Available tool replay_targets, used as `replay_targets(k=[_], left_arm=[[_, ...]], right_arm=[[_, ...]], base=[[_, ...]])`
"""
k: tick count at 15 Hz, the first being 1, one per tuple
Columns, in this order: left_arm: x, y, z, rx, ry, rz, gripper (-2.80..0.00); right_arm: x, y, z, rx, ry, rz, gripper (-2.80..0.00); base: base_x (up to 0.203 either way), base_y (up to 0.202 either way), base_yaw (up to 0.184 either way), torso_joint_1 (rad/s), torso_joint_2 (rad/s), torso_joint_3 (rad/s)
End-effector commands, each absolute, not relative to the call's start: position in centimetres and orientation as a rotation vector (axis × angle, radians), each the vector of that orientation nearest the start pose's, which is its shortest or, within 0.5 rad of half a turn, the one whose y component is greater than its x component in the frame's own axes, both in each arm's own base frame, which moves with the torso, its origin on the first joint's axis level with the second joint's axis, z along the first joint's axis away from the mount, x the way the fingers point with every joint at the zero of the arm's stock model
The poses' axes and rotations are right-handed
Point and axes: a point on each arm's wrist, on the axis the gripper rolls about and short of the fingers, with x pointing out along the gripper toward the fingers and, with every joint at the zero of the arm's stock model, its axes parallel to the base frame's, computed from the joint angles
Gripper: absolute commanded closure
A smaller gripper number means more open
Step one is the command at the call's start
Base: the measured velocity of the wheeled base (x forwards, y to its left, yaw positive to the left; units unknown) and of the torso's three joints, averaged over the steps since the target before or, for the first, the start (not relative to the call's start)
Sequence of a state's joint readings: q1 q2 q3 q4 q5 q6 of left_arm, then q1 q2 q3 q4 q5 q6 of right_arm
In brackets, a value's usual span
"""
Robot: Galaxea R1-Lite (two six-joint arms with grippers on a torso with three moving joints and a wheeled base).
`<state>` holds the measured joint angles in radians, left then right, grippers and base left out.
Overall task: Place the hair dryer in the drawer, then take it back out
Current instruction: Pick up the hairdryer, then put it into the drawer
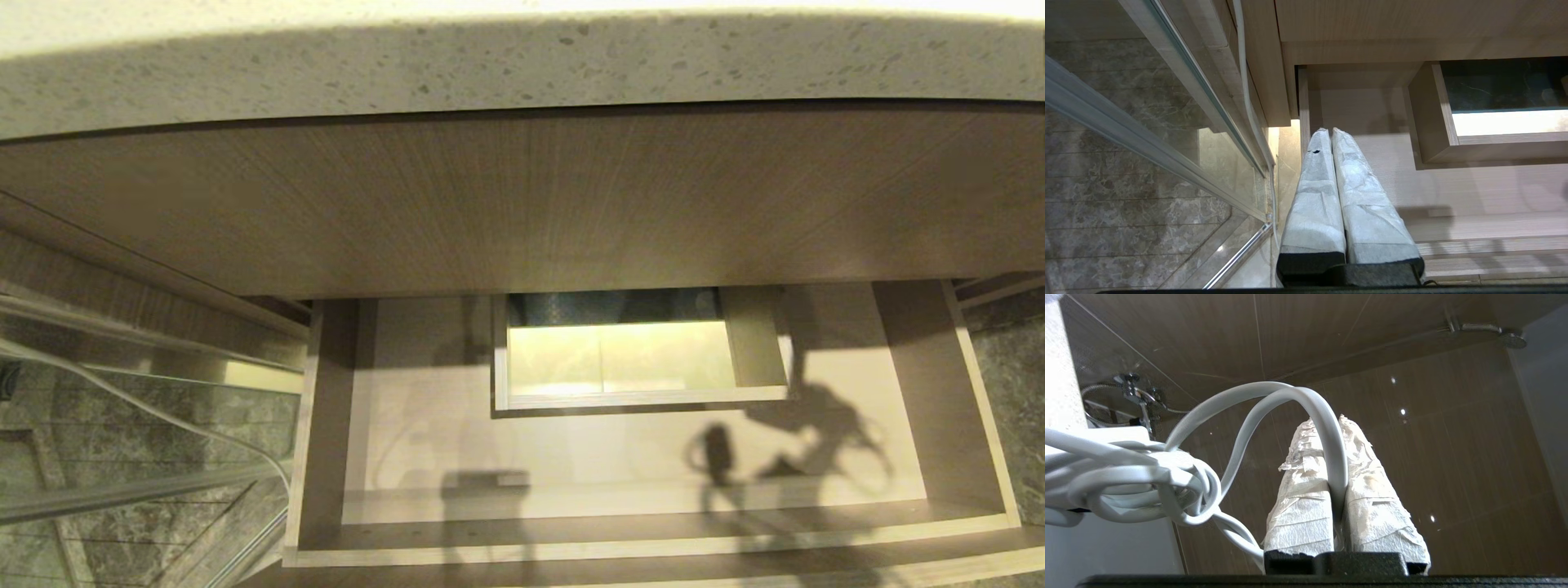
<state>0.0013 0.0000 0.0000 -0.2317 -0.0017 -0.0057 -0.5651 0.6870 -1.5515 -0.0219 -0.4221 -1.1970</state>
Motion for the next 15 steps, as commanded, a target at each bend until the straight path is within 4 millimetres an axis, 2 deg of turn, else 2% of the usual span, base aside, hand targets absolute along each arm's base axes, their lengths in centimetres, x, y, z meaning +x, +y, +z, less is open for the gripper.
replay_targets(k=[1, 5, 8, 13, 15], left_arm=[[-2.2, 0.0, 8.8, -0.006, -0.193, -0.001, 0.00], [-2.2, 0.0, 8.8, -0.006, -0.193, -0.001, 0.00], [-2.2, 0.0, 8.8, -0.006, -0.193, -0.001, 0.00], [-2.2, 0.0, 8.8, -0.006, -0.193, -0.001, 0.00], [-2.2, 0.0, 8.8, -0.006, -0.193, -0.001, 0.00]], right_arm=[[-10.6, 5.5, 44.8, -1.058, -0.246, -1.391, 0.00], [-11.3, 5.8, 44.5, -1.056, -0.246, -1.397, 0.00], [-12.7, 6.5, 43.7, -1.005, -0.212, -1.468, 0.00], [-13.8, 7.2, 43.0, -1.046, -0.182, -1.490, 0.00], [-13.8, 7.3, 42.3, -1.099, -0.098, -1.475, 0.00]], base=[[0.000, 0.000, 0.000, 0.000, 0.00, 0.000], [0.000, 0.000, 0.000, 0.000, 0.00, 0.000], [0.000, 0.000, 0.000, 0.000, 0.00, 0.000], [0.000, 0.000, 0.000, 0.000, 0.00, 0.000], [0.000, 0.000, 0.000, 0.000, 0.00, 0.000]])
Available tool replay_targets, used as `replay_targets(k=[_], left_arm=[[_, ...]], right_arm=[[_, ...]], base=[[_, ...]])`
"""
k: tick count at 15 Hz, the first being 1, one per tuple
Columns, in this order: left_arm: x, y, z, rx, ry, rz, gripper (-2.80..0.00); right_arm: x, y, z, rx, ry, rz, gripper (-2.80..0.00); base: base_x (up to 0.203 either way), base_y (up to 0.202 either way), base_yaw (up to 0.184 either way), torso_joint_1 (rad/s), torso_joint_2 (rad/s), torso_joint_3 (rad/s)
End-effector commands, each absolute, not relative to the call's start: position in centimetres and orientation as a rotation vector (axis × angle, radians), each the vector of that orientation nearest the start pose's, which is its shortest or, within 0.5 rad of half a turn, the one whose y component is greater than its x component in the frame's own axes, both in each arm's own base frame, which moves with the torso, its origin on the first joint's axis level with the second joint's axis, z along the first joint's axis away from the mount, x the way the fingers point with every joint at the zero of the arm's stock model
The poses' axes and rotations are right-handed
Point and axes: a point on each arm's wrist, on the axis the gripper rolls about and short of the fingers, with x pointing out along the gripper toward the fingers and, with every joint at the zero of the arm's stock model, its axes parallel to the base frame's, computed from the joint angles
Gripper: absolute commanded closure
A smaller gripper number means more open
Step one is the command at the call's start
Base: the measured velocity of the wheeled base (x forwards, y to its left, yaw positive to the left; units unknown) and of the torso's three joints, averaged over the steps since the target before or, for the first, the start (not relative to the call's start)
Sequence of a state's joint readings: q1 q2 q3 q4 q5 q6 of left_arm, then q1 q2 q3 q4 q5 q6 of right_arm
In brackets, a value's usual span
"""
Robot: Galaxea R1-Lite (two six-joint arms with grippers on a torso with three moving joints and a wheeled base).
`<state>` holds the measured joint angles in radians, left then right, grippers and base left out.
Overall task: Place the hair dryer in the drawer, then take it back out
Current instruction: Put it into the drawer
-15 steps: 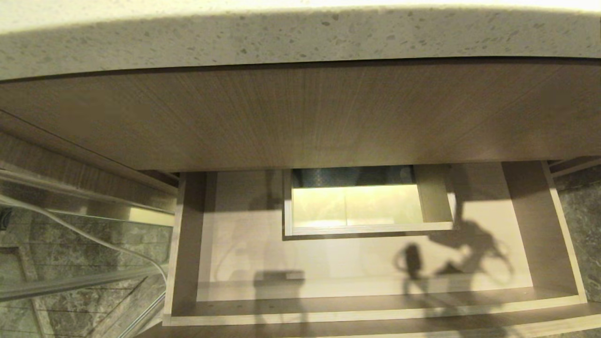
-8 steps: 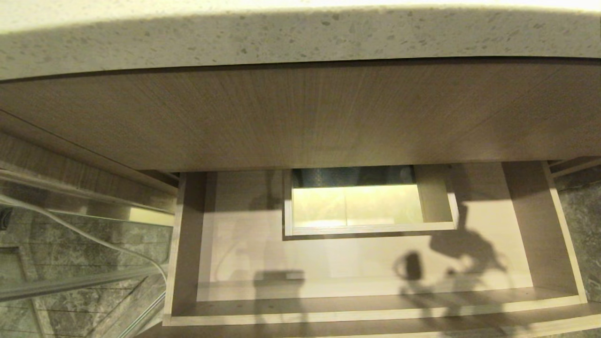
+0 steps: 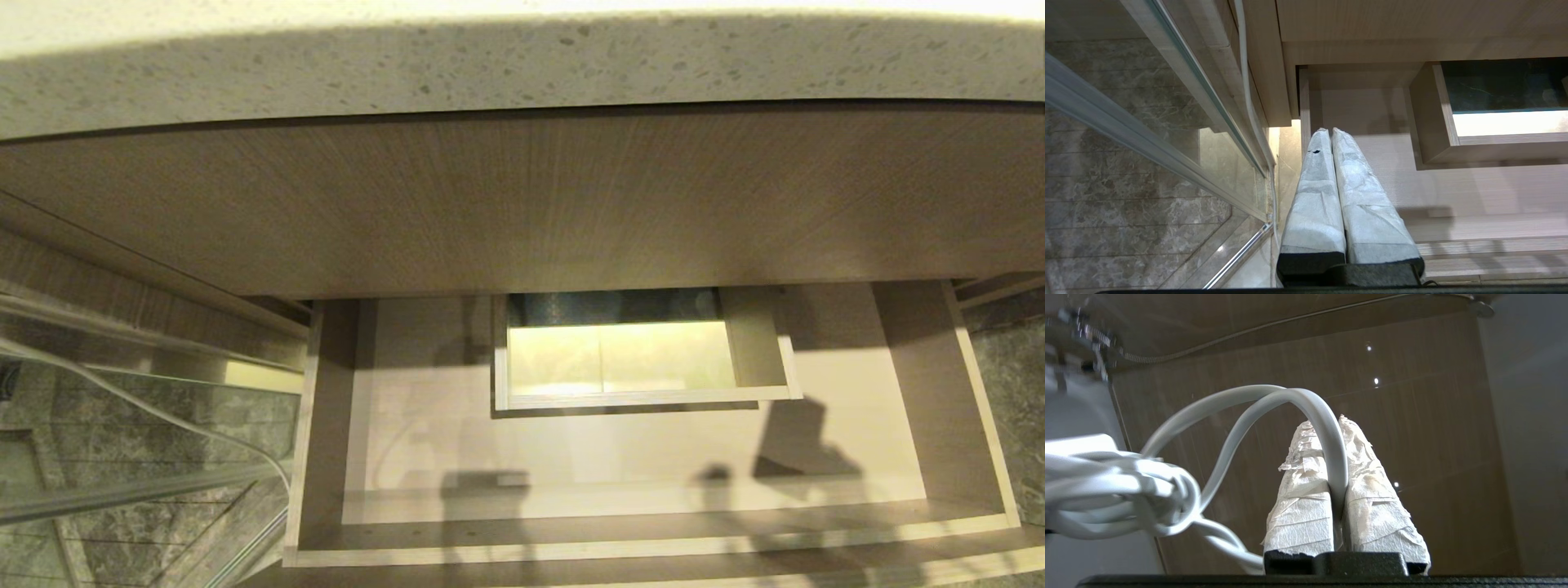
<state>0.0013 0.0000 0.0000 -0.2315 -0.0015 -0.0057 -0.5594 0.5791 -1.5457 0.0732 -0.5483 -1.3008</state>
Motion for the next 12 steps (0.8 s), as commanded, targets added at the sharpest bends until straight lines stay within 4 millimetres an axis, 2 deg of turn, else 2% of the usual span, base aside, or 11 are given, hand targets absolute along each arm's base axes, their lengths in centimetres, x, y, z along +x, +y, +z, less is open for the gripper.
replay_targets(k=[1, 5, 12], left_arm=[[-2.2, 0.0, 8.8, -0.006, -0.193, -0.001, 0.00], [-2.2, 0.0, 8.8, -0.006, -0.193, -0.001, 0.00], [-2.2, 0.0, 8.8, -0.006, -0.193, -0.001, 0.00]], right_arm=[[-13.8, 7.2, 41.9, -1.139, -0.036, -1.466, 0.00], [-12.4, 6.3, 40.7, -1.279, 0.197, -1.375, 0.00], [-8.0, 3.7, 39.0, -1.327, 0.540, -1.094, 0.00]], base=[[0.000, 0.000, 0.000, 0.000, 0.00, 0.000], [0.000, 0.000, 0.000, 0.000, 0.00, 0.000], [0.000, 0.000, 0.000, 0.000, 0.00, 0.000]])
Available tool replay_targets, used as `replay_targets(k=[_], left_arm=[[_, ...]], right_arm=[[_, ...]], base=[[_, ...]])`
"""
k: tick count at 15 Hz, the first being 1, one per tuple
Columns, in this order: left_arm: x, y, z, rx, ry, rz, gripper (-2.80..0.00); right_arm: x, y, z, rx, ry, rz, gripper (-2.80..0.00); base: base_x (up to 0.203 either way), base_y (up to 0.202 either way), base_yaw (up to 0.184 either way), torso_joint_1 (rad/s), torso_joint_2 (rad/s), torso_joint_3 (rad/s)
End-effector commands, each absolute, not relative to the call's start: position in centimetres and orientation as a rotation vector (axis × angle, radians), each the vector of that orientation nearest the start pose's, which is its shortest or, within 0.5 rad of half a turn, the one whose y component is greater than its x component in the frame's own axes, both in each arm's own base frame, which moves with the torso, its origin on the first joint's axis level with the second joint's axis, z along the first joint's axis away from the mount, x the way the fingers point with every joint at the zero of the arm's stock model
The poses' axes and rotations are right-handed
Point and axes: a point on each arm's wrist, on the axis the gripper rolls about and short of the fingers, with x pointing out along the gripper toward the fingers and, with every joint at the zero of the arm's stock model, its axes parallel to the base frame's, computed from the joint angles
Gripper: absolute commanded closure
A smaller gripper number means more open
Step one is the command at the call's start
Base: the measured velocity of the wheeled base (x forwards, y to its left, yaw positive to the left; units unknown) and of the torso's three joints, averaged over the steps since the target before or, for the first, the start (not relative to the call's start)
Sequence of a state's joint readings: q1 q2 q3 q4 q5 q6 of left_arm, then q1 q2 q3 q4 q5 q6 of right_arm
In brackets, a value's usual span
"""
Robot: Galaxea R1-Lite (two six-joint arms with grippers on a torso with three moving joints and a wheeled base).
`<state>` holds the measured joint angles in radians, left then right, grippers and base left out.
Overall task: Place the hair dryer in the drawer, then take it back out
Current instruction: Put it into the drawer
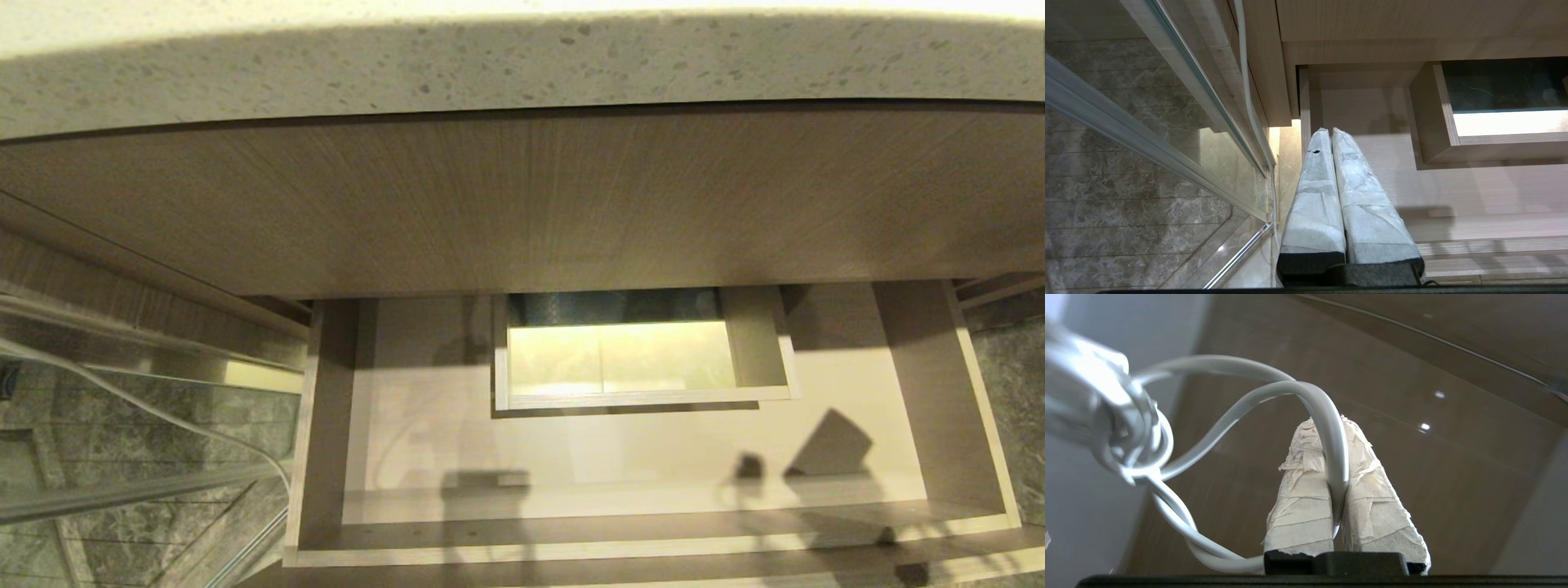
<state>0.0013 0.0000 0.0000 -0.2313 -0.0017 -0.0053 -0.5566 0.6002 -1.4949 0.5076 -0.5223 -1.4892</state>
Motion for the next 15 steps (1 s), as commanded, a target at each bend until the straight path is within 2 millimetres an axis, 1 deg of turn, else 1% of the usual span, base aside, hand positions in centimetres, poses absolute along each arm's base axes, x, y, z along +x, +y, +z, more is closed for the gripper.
replay_targets(k=[1, 3, 5, 7, 10, 15], left_arm=[[-2.2, 0.0, 8.8, -0.006, -0.193, -0.001, 0.00], [-2.2, 0.0, 8.8, -0.006, -0.193, -0.001, 0.00], [-2.2, 0.0, 8.8, -0.006, -0.193, -0.001, 0.00], [-2.2, 0.0, 8.8, -0.006, -0.193, -0.001, 0.00], [-2.2, 0.0, 8.8, -0.006, -0.193, -0.001, 0.00], [-2.2, 0.0, 8.8, -0.006, -0.193, -0.001, 0.00]], right_arm=[[-7.2, 3.2, 38.8, -1.327, 0.588, -1.052, 0.00], [-5.7, 2.2, 38.3, -1.327, 0.680, -0.964, 0.00], [-4.7, 1.6, 37.7, -1.328, 0.747, -0.879, 0.00], [-3.8, 1.1, 37.3, -1.331, 0.795, -0.819, 0.00], [-1.9, 0.0, 36.9, -1.337, 0.880, -0.712, 0.00], [1.3, -1.6, 35.5, -1.305, 0.963, -0.387, 0.00]], base=[[0.000, 0.000, 0.000, 0.000, 0.00, 0.000], [0.000, 0.000, 0.000, 0.000, 0.00, 0.000], [0.000, 0.000, 0.000, 0.000, 0.00, 0.000], [0.000, 0.000, 0.000, 0.000, 0.00, 0.000], [0.000, 0.000, 0.000, 0.000, 0.00, 0.000], [0.000, 0.000, 0.000, 0.000, 0.00, 0.000]])
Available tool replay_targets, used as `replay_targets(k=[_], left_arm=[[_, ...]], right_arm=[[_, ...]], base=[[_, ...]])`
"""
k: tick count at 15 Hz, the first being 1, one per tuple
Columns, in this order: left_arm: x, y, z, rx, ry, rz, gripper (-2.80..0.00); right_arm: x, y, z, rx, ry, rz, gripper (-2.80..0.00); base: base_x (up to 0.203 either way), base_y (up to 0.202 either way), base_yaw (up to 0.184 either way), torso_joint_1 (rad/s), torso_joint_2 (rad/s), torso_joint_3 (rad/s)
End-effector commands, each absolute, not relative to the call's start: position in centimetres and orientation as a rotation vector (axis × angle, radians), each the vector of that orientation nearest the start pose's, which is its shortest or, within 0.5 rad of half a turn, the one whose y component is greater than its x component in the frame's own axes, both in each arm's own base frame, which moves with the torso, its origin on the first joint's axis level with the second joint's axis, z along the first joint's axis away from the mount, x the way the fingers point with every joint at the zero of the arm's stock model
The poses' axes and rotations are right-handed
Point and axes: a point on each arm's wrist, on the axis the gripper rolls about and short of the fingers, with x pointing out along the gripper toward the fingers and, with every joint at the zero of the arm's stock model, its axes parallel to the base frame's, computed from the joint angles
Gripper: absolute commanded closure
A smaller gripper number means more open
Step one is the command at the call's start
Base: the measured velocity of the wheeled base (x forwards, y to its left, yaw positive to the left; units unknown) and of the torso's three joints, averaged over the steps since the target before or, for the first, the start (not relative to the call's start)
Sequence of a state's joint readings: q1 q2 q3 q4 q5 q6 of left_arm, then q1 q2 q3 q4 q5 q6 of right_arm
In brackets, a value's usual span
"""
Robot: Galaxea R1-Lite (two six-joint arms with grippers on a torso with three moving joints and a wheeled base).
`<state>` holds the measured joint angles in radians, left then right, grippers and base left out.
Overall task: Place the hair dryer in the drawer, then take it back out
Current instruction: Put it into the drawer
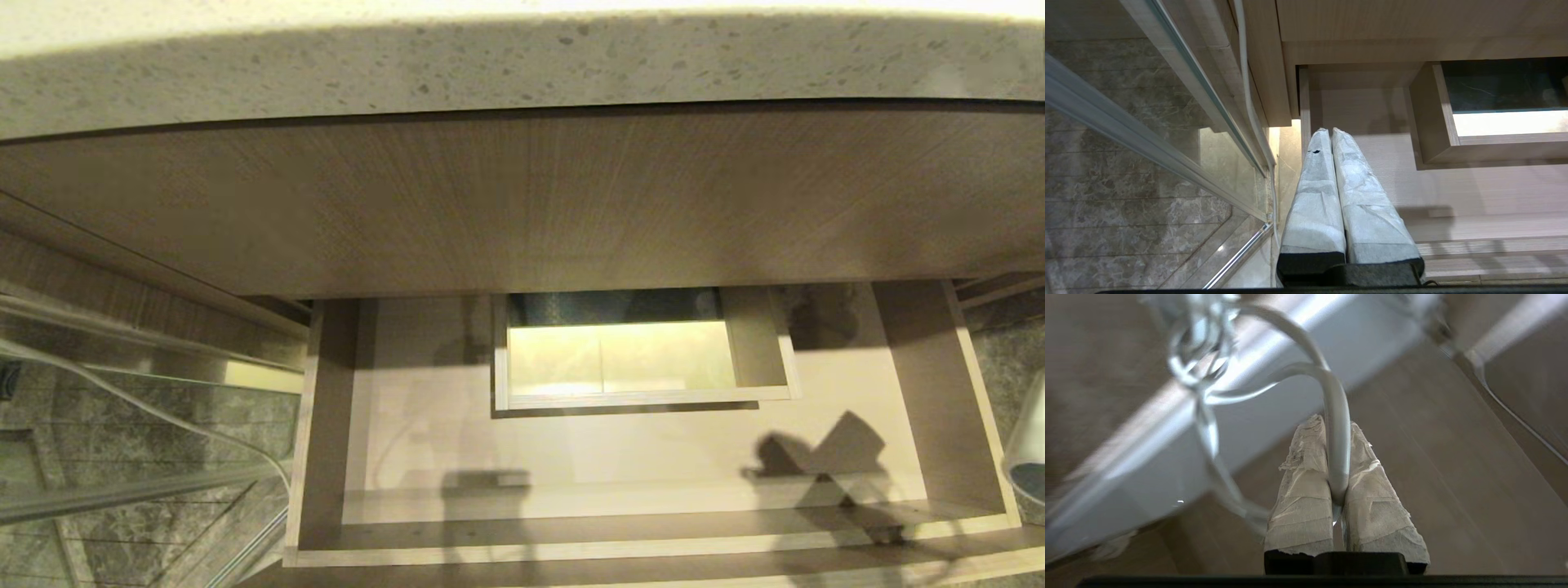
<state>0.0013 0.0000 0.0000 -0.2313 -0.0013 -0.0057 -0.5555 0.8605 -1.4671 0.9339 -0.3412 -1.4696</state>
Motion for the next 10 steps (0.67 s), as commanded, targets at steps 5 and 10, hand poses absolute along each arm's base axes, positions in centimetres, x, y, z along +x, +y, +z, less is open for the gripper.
replay_targets(k=[5, 10], left_arm=[[-2.2, 0.0, 8.8, -0.006, -0.193, -0.001, 0.00], [-2.2, 0.0, 8.8, -0.006, -0.193, -0.001, 0.00]], right_arm=[[5.0, -3.4, 34.5, -1.248, 0.938, -0.103, 0.00], [8.2, -5.2, 33.2, -1.181, 0.970, 0.071, 0.00]], base=[[0.000, 0.000, 0.000, 0.000, 0.00, 0.000], [0.000, 0.000, 0.000, 0.000, 0.00, 0.000]])
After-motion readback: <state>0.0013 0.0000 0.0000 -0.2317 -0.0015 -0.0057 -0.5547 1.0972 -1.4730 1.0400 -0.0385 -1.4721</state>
